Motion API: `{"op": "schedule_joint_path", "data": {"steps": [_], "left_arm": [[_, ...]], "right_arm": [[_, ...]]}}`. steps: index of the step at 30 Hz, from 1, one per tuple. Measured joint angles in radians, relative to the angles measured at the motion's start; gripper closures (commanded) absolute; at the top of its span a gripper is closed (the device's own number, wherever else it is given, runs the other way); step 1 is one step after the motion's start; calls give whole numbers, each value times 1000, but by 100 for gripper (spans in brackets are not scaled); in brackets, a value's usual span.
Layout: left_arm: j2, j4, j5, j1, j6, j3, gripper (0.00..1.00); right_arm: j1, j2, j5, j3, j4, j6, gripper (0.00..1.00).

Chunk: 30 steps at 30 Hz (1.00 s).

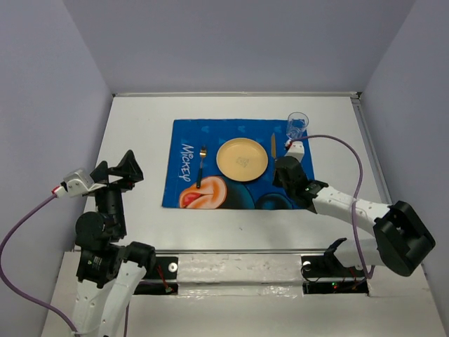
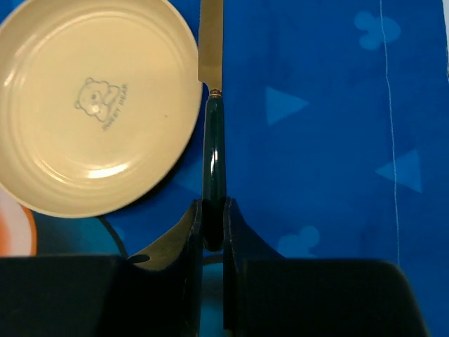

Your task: Set the dinner table for one person

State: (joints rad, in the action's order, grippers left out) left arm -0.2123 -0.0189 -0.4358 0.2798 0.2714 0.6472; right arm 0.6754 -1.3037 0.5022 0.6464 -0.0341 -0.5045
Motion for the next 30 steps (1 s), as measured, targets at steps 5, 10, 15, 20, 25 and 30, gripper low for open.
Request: {"op": "schedule_joint_path", "data": {"steps": [5, 10, 15, 20, 25, 30], "left_arm": [[3, 0, 11, 0, 0, 0, 1], [7, 0, 14, 0, 0, 0, 1], [8, 0, 17, 0, 1, 0, 1], [8, 0, 17, 0, 1, 0, 1], [8, 0, 18, 0, 2, 0, 1], [8, 0, 18, 0, 3, 0, 1]], "right_arm": [[-70, 16, -39, -39, 14, 3, 100], [-168, 2, -97, -42, 27, 22, 100], [-196, -46, -151, -42, 26, 55, 100], [-196, -53, -209, -42, 19, 82, 100], [-196, -53, -236, -42, 11, 90, 100], [-196, -89, -234, -42, 4, 90, 100]]}}
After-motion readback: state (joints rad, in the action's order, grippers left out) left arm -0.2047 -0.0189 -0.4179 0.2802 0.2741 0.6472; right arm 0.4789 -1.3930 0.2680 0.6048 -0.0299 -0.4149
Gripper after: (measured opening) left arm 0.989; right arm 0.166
